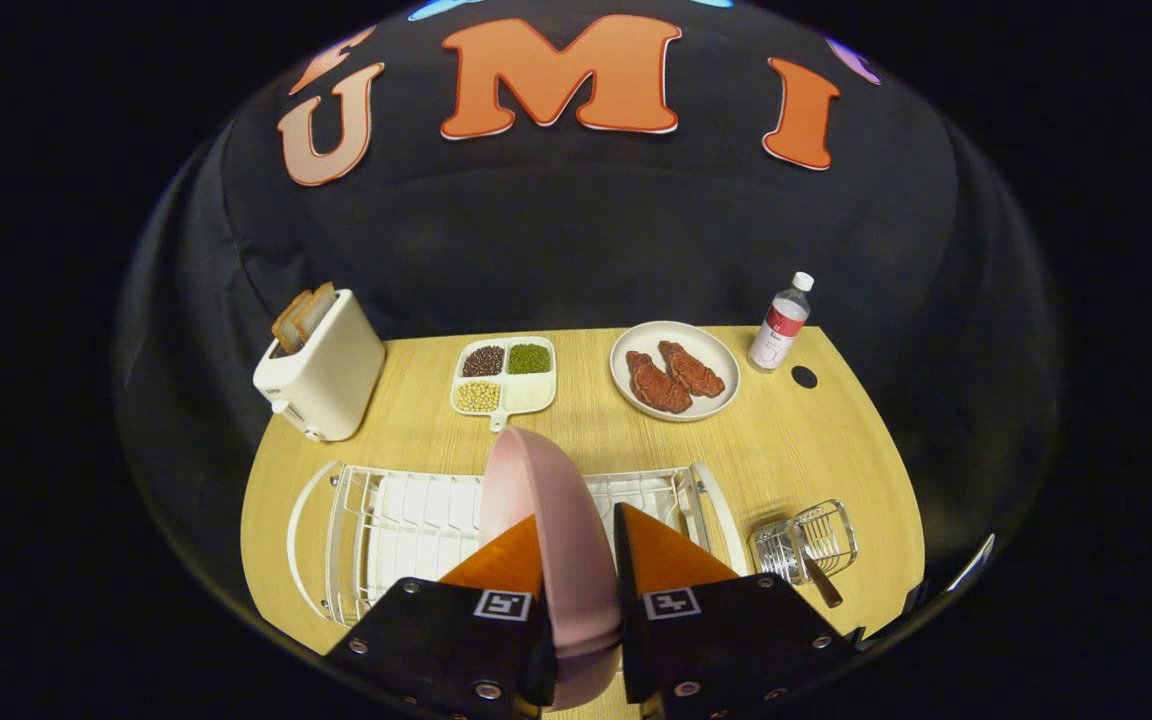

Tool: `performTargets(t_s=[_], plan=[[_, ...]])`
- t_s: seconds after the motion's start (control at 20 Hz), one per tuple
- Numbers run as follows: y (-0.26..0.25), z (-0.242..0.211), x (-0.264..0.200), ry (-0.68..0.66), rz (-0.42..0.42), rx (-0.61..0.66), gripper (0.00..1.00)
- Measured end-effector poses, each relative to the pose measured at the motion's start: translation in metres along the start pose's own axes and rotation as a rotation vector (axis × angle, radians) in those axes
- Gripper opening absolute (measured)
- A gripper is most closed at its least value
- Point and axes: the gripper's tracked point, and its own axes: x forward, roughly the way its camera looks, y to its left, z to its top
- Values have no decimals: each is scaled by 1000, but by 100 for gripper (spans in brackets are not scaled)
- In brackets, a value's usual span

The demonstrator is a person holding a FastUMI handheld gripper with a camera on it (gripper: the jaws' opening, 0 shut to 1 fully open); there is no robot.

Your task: Take the plate from the dish rack, then take the spoon from the basket and place it into the plate.

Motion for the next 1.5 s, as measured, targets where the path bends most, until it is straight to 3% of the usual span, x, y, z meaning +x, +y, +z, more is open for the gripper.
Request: performTargets(t_s=[0.25,0.65,1.05,1.5], plan=[[-22,-10,-41,-65,49,-24,27],[-18,-82,-95,-76,273,3,27],[-14,-176,-82,24,400,48,26],[-14,-240,-54,74,435,153,27]])
